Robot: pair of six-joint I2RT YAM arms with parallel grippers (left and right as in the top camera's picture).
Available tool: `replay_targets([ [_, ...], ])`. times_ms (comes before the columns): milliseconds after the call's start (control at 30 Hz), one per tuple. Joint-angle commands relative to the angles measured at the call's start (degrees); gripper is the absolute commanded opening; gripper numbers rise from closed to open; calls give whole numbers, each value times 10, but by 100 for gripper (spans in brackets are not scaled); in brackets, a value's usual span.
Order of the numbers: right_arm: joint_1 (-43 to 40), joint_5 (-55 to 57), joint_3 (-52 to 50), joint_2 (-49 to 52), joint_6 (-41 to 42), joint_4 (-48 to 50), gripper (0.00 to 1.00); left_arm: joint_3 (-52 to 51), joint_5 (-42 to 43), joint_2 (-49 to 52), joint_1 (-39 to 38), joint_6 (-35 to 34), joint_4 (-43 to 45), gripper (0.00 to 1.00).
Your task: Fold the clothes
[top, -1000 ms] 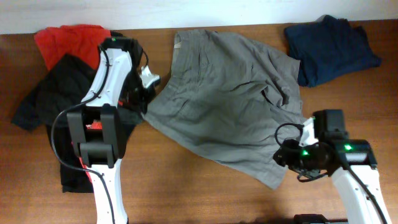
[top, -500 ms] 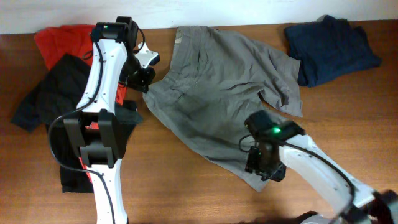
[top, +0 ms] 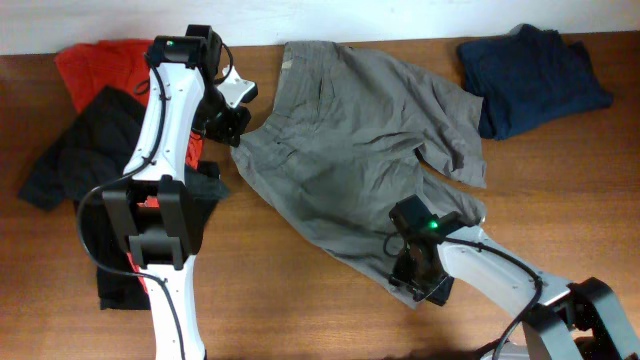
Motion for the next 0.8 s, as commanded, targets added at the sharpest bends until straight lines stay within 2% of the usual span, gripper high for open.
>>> replay_targets([
  [0,4,-34,-42,3,12,33,63,10,13,-2,0,-8,2,0],
  [67,4,-31,-47,3,10,34,45,10,13,-2,0,-8,4,0],
  [133,3,-18,-45,-6,10,32,4,12,12,-3,0,-8,1,0],
  [267,2,10,-13,-61,-1,-10,4,70,12,-4,7,-8,-45,0],
  [400,2,81,77,-167,-21,-115,4,172,6,-15,22,-31,-95,1],
  [633,2,206,272,-309,-66,-260,4,179,-9,-108,29,-34,-95,0],
  [767,2,210,313,-330,-77,-297,4,177,-9,-156,29,-38,-95,1],
])
